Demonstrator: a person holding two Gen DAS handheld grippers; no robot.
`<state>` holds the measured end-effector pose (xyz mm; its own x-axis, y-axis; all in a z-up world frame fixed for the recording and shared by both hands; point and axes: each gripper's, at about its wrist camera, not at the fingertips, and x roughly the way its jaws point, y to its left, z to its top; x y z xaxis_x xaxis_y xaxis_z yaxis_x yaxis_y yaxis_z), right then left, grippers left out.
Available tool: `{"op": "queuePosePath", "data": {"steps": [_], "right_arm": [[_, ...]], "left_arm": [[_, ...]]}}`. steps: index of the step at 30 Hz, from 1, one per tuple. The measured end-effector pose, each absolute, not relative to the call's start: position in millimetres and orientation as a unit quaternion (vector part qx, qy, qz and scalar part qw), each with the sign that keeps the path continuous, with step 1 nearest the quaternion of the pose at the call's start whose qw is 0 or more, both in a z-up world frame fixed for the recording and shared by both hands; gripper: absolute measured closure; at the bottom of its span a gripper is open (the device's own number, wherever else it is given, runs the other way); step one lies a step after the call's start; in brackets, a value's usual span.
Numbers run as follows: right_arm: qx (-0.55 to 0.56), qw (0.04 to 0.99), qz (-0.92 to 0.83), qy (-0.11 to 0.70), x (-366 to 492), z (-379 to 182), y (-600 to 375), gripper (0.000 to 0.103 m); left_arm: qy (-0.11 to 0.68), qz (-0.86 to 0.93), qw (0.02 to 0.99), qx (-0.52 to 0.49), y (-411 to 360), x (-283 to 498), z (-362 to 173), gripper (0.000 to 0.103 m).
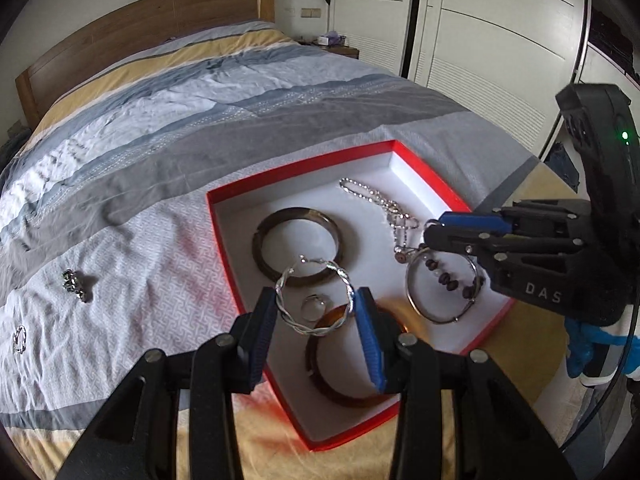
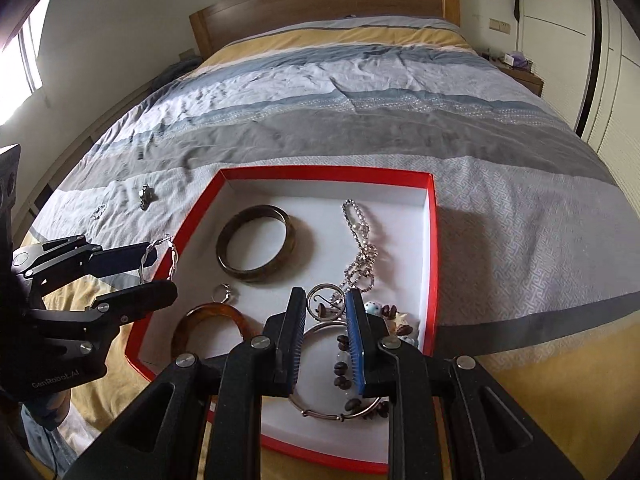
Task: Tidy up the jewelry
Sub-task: 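Carry the hoop and ring into the red box and open both tools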
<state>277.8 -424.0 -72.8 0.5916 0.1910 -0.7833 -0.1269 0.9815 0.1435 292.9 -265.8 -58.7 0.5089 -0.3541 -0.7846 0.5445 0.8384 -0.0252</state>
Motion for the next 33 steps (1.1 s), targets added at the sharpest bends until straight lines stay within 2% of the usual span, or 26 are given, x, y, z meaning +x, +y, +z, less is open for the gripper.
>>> {"op": "queuePosePath", "data": {"steps": [11,21,27,33], "right_arm": [[0.025,0.884,0.089,0.459,287,-99,-433,0.082],[0.003,0.881,0.083,0.466,287,-98,-428,0.082],[0.005,0.880,0.078,0.469,281,-94,-430,0.076],[0.012,0.881,0.067,0.468,268,-84,-435,0.076]], "left_arm": [[0.446,-0.247,0.850,0.128,-277,302,-93,0.065],[0.453,-0.252,0.847,0.118,-275,304,-92,0.065],[0.463,-0.257,0.840,0.118,-275,300,-90,0.064],[0.466,-0.263,0.837,0.111,-270,288,-80,0.064]]}}
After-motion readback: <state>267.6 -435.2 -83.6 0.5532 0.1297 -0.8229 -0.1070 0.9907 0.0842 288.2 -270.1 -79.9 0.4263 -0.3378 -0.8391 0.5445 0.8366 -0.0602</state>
